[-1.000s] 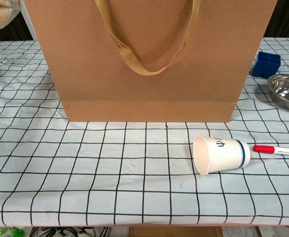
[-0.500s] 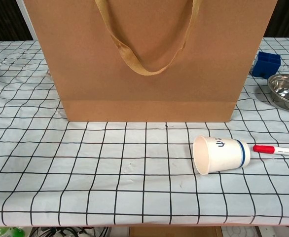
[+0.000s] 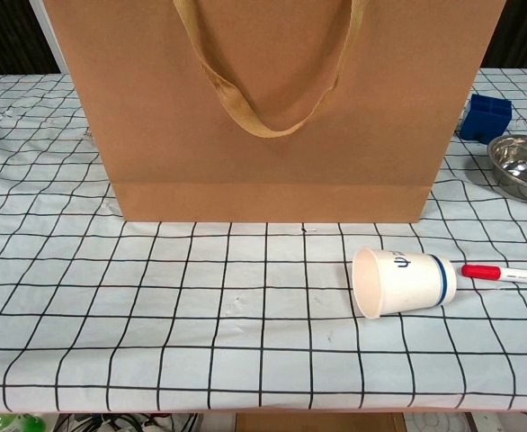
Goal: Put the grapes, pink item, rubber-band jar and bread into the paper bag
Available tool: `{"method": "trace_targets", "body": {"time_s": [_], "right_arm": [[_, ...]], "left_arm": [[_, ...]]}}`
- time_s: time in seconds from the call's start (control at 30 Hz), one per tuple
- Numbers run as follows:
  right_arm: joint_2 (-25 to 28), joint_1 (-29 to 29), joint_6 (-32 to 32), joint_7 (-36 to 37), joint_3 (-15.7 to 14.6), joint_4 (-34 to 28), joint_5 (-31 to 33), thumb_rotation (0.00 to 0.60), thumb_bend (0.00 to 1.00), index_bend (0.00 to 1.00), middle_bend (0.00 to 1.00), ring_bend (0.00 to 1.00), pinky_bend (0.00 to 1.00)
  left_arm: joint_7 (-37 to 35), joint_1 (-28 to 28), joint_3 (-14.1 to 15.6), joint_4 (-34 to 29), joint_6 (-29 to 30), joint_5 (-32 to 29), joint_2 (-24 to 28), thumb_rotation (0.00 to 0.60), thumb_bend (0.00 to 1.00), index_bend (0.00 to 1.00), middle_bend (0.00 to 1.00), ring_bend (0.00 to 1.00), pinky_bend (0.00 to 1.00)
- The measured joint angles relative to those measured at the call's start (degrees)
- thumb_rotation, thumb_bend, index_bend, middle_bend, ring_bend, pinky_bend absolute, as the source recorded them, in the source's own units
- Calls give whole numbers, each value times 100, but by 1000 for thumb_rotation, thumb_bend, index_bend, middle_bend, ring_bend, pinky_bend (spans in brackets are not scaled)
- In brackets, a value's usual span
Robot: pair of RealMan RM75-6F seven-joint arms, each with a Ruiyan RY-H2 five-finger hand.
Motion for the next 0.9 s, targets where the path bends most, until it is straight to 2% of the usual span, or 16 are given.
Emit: {"method": "trace_targets", "body": {"time_s": [0.13, 0.3, 0.67, 0.9], "right_arm": [[2, 0, -4, 7, 3, 5, 8, 600, 300, 104, 87, 191, 329], [-2, -6, 17, 17, 14, 17, 14, 600, 301, 104, 87, 191, 330], [-3, -8, 17, 11, 17, 21, 25, 600, 300, 104, 87, 191, 330], [1, -8, 2, 31, 17, 32, 31, 600, 300, 104, 87, 191, 330]], "left_arm": [[546, -169, 97, -354, -688, 19, 153, 600, 504, 663, 607, 430, 622], [1026, -486, 37, -734, -1425, -448, 169, 600, 504, 661, 601, 426, 622], [1577, -907, -293, -692, -1917, -1275, -173, 600, 493, 641, 595, 422, 618], [1782, -1053, -312, -639, -2106, -1504, -352, 600, 483, 623, 576, 404, 604]]}}
